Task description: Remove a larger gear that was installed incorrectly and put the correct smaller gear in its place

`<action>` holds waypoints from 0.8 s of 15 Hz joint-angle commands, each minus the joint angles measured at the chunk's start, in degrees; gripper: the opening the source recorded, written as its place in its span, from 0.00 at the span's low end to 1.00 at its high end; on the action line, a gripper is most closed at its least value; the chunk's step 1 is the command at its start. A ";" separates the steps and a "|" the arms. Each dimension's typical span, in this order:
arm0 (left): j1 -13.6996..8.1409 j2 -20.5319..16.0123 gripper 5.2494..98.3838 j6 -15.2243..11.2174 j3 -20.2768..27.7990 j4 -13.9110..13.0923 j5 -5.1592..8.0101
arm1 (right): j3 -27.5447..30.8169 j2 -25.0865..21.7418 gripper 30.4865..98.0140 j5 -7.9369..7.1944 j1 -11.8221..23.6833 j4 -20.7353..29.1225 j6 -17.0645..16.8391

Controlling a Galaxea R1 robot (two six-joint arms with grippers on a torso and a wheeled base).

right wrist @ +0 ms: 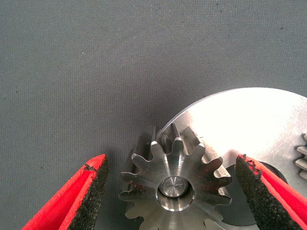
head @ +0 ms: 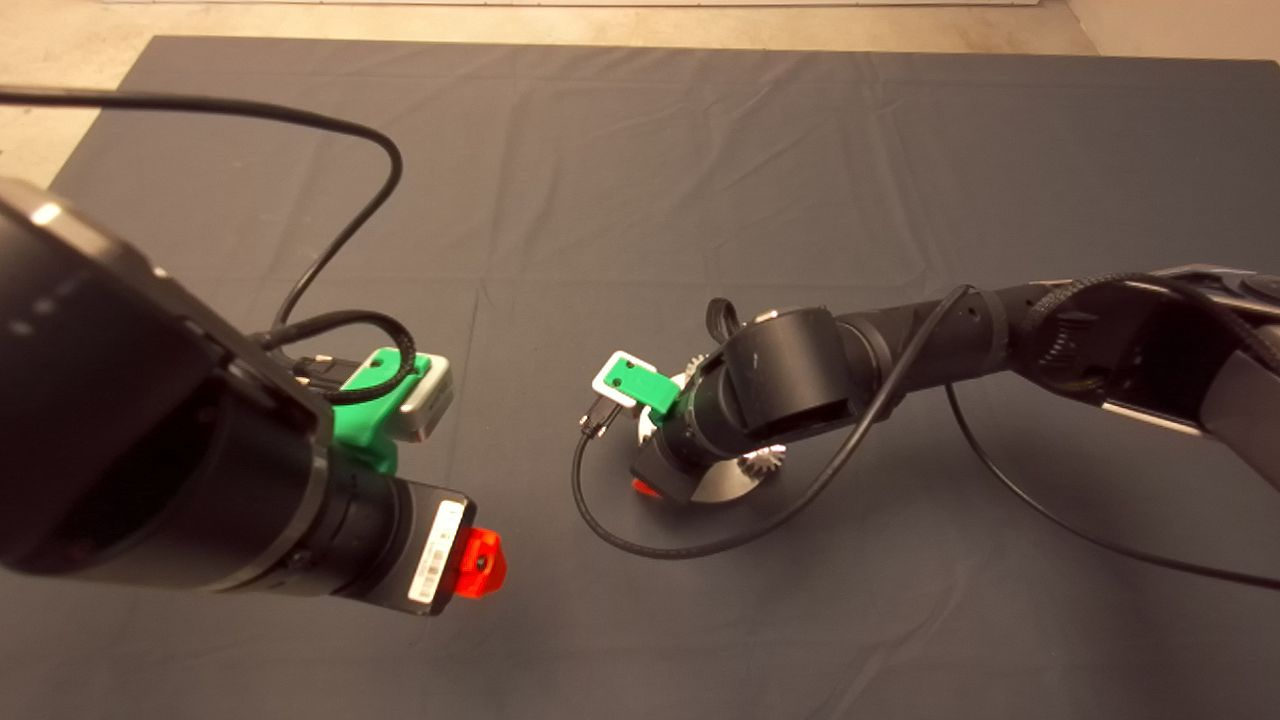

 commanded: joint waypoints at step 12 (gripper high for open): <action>-1.15 0.20 0.99 -0.36 0.92 -0.94 7.55 | -0.19 0.17 0.37 -0.23 0.38 -3.23 -0.27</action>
